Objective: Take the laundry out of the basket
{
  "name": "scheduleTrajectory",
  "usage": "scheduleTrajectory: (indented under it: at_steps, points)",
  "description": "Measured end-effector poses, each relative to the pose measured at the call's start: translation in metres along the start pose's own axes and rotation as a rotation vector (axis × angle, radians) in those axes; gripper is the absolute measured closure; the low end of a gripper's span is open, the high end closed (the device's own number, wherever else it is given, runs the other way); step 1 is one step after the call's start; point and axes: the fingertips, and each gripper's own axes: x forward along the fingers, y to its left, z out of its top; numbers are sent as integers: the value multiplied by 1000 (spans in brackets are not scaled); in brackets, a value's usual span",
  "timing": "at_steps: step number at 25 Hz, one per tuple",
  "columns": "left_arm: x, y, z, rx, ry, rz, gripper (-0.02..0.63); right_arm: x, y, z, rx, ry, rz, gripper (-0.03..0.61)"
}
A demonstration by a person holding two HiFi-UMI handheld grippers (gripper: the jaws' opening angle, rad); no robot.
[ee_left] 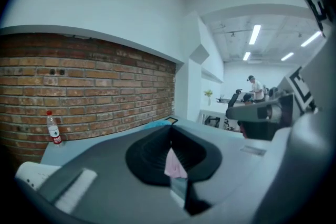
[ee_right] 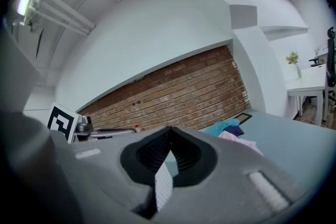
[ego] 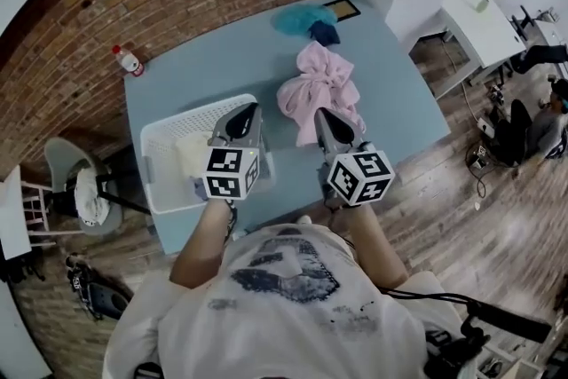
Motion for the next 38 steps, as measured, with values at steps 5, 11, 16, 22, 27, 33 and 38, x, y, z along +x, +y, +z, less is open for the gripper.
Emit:
scheduleTrajectory:
  at_steps: [5,11,16,22,27,33,38]
  points:
    - [-46,63,-16,-31,16,60,621,37,65,-13,-14,25,66,580]
    - [-96,129,-31,-53,16,101,621,69,138,-33,-38,65,102,580]
    - [-126,170,-44,-65,11,77,621,90,182,-57,-54,128,66,580]
    - [-154,203,-54,-65,-1,24,621,100,223,-73,-71,139,-3,580]
    - [-170,222,-60,-65,-4,-16,621,101,240,-85,-76,153,-73,580]
    - [-168,230,-77,-76,20,-38,621,108,239,-109,-82,244,-108,578]
    - [-153,232,-84,-89,21,-37,621,130,223,-122,-70,300,-99,576]
